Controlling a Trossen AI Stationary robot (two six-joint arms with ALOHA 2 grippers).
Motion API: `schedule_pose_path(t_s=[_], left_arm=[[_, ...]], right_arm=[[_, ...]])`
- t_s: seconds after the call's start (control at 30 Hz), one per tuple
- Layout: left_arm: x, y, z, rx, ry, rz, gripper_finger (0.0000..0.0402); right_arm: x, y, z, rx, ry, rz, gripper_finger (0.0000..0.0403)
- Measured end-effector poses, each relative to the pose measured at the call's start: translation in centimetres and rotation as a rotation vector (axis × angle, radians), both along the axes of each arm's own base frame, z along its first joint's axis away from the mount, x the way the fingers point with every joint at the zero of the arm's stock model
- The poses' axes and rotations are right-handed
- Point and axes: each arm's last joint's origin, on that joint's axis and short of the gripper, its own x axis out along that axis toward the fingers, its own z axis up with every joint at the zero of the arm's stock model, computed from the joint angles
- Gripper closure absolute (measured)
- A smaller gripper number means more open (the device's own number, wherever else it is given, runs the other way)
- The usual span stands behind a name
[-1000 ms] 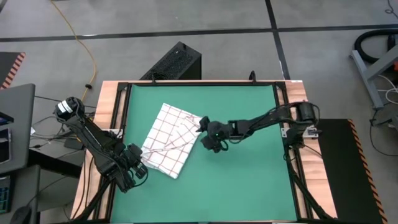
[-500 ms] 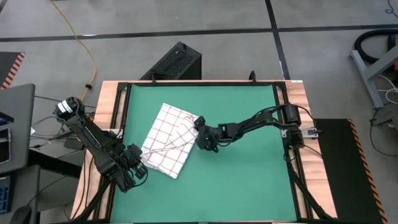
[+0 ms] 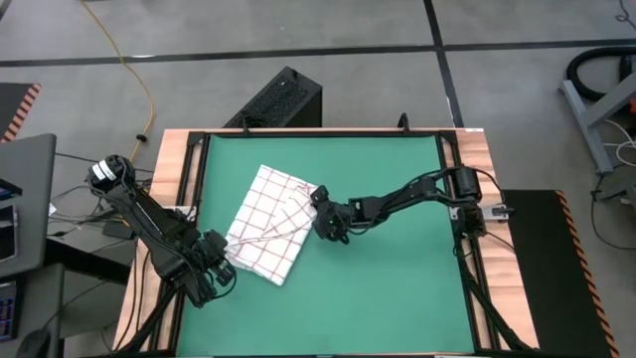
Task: Roll towel
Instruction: Fold the white towel
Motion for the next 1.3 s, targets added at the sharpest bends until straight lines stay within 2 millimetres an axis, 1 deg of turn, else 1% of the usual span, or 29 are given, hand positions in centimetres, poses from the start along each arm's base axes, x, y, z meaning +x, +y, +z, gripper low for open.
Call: schedule_pose_path(t_s=[0.13,0.4,0.5,0.57,0.67,0.87,0.97,1.1,1.3], left_arm=[[0.01,0.01,0.01,0.003,-0.004,0.0,0.0401],[0.02,0.02,0.02,0.007,-0.009,0.0,0.0401],[0.03,0.02,0.02,0.008,-0.01,0.0,0.0401],[0.03,0.02,0.02,0.008,-0.01,0.0,0.0401],[0.03,0.02,0.02,0.008,-0.01,0.0,0.0401],[0.03,0.02,0.02,0.011,-0.009,-0.007,0.0401],[0.03,0.02,0.02,0.011,-0.009,-0.007,0.0401],[0.04,0.03,0.02,0.013,-0.011,-0.007,0.0401],[0.04,0.03,0.02,0.014,-0.012,-0.007,0.0401]], right_arm=[[0.0,0.0,0.01,0.0,-0.001,0.0,0.0221],[-0.03,0.02,-0.01,-0.013,0.011,0.012,0.034],[-0.11,0.04,-0.08,-0.021,0.028,0.021,0.0373],[-0.16,0.1,-0.13,-0.023,0.037,0.023,0.0384],[-0.22,0.24,-0.17,-0.028,0.045,0.023,0.0379],[-0.51,0.26,-0.39,-0.043,0.085,0.01,0.033],[-0.61,0.33,-0.49,-0.04,0.097,0.01,0.0315],[-0.62,0.39,-0.49,-0.039,0.098,0.009,0.0305],[-0.61,0.43,-0.49,-0.039,0.096,0.01,0.0304]])
